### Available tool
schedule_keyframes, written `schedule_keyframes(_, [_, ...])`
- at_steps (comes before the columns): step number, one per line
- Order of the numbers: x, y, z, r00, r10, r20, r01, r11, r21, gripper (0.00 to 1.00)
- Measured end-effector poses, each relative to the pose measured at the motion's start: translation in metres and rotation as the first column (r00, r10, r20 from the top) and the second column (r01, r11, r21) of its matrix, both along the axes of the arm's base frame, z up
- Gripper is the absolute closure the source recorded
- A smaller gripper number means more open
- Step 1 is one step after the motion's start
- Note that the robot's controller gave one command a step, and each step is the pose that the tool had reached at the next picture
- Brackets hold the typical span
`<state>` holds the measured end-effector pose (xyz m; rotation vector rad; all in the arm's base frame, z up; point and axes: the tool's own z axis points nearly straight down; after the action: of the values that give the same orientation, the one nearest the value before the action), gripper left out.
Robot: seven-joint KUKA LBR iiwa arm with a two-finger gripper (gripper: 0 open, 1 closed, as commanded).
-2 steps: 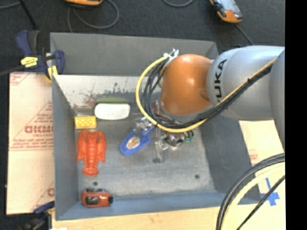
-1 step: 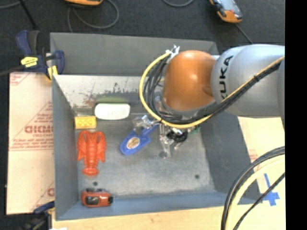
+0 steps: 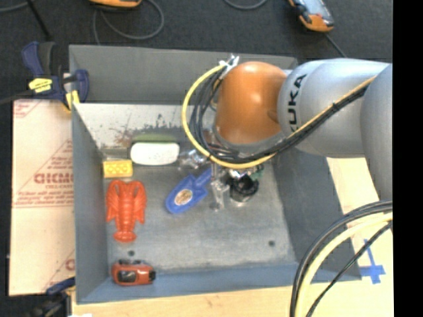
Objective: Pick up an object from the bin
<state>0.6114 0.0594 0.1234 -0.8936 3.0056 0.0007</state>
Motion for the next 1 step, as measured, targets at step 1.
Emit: schedule_keyframes(1, [0.0049, 0.0094, -0.0063, 0.979, 0.205, 0.001, -0.205, 0.979, -0.002, 0.00])
